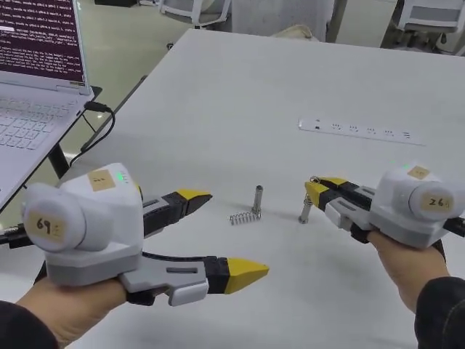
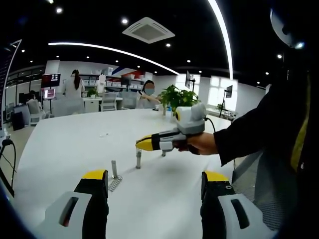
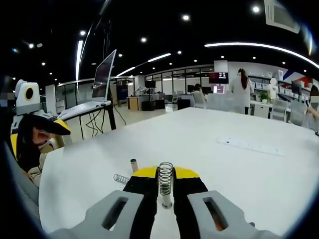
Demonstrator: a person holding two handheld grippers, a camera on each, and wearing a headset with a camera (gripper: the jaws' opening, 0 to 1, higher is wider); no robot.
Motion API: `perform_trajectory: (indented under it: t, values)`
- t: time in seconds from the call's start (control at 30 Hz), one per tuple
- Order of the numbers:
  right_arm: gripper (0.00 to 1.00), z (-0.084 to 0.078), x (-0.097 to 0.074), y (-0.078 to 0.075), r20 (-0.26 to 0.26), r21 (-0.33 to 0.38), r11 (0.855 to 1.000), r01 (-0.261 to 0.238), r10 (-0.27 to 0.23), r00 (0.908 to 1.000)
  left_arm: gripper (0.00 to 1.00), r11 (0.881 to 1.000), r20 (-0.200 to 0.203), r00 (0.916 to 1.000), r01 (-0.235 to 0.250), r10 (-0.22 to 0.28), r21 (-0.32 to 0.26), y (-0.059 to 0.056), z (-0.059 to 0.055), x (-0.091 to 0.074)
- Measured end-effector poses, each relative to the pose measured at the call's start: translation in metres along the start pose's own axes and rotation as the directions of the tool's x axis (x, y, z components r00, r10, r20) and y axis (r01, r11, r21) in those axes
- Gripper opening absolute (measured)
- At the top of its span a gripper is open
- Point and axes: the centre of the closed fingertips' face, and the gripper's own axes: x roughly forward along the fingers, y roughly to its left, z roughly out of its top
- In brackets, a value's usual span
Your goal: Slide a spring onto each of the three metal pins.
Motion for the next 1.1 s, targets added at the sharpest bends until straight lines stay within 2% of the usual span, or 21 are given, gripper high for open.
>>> perform_trajectory:
  t: [1.1]
  values:
    - [0.08,-0.035,0.007,-0.002,-0.084,0.011,1.0,-0.008,0.009,0.9964,0.73,1.0,-0.01,0.9999,-0.013,0.013,-0.003,0.002,-0.002,-0.001]
